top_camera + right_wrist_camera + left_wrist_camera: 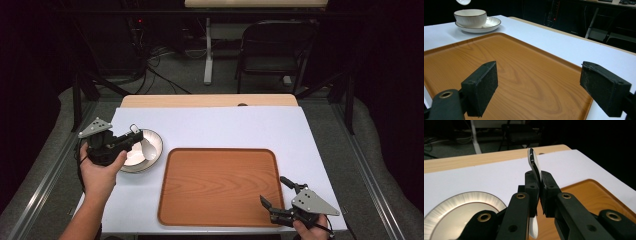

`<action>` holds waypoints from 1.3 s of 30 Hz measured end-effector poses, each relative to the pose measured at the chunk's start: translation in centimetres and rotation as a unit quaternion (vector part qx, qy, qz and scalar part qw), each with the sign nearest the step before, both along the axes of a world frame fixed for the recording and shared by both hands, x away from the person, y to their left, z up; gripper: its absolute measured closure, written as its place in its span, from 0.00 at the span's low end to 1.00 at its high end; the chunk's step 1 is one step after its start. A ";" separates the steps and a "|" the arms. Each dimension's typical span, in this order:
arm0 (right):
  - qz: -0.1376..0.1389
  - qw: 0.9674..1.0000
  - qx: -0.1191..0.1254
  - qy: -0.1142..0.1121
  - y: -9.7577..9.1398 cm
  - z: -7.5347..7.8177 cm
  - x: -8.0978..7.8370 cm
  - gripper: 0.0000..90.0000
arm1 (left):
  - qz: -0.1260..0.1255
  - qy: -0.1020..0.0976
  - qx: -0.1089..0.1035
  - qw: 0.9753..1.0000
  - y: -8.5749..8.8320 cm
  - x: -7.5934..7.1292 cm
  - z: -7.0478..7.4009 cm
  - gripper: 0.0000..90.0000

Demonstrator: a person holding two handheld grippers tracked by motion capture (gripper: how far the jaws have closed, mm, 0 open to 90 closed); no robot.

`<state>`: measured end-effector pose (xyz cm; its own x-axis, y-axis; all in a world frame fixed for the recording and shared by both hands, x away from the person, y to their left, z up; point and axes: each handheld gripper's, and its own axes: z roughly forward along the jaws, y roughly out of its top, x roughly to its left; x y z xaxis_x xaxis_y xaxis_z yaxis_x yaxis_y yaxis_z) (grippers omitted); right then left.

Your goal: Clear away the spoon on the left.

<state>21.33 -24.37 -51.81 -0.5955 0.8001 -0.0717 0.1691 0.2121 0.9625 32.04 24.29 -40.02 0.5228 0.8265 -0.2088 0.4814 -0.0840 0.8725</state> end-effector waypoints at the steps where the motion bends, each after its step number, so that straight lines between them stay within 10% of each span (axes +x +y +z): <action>1: 0.000 1.000 0.000 0.000 0.0 0.0 0.0 0.16 | -0.004 0.002 0.001 1.000 -0.2 -0.1 -0.1 0.94; 25: 0.001 1.000 -0.001 -0.002 0.0 0.0 0.0 0.16 | -0.091 0.076 0.025 0.993 -4.3 -1.5 -3.9 0.95; 39: 0.002 1.000 -0.002 -0.001 0.0 0.0 0.0 0.16 | -0.125 0.177 0.015 0.976 -5.5 -1.3 -7.4 0.94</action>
<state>21.30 -24.38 -51.79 -0.5978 0.7981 -0.0755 0.1671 0.2162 0.9620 30.69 18.76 -47.47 0.6090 0.6905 -0.3903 0.7129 -0.2608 0.6510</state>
